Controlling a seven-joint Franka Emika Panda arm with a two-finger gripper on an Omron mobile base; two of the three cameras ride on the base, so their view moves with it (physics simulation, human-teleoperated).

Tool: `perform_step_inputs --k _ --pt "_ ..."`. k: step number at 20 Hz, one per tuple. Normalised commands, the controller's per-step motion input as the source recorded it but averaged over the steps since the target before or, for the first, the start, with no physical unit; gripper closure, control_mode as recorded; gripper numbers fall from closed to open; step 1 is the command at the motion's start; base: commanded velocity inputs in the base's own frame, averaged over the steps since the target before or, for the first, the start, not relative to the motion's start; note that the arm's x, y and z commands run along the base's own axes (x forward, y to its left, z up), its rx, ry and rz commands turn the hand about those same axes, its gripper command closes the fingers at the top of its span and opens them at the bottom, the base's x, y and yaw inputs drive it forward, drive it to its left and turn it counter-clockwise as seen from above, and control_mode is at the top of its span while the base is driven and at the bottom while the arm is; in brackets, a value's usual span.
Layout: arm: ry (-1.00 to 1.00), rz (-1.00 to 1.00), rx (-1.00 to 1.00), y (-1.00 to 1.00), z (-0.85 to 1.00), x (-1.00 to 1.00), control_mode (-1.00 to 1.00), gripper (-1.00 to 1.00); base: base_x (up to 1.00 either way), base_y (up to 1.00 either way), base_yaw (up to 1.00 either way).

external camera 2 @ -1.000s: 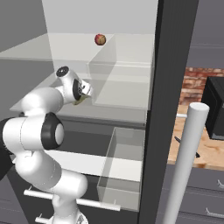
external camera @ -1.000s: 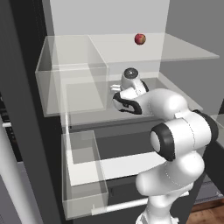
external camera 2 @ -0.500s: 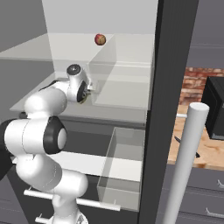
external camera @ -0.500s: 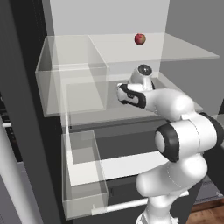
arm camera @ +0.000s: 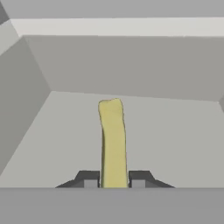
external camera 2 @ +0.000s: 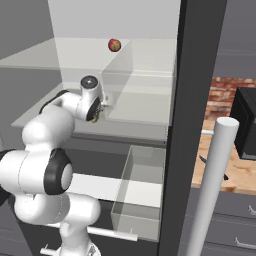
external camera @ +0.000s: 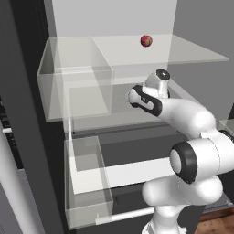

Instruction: Retrieve the butter from the fridge and place it on a plate on the dining table. Then retrieve the butter knife by the fridge and place it near the plate.

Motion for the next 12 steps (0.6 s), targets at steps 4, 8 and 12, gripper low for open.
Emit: perform_step_inputs --k 4,8,12 --pt "0.00 0.00 0.00 0.00 0.00 -0.69 -1.00 1.00 0.00 0.00 0.00" --pt "0.00 -0.01 0.00 0.00 0.00 -0.66 -1.00 1.00 0.00 0.00 0.00" --pt "0.07 -0.04 0.00 0.00 0.17 -0.59 -1.00 1.00 0.00 0.00 0.00"
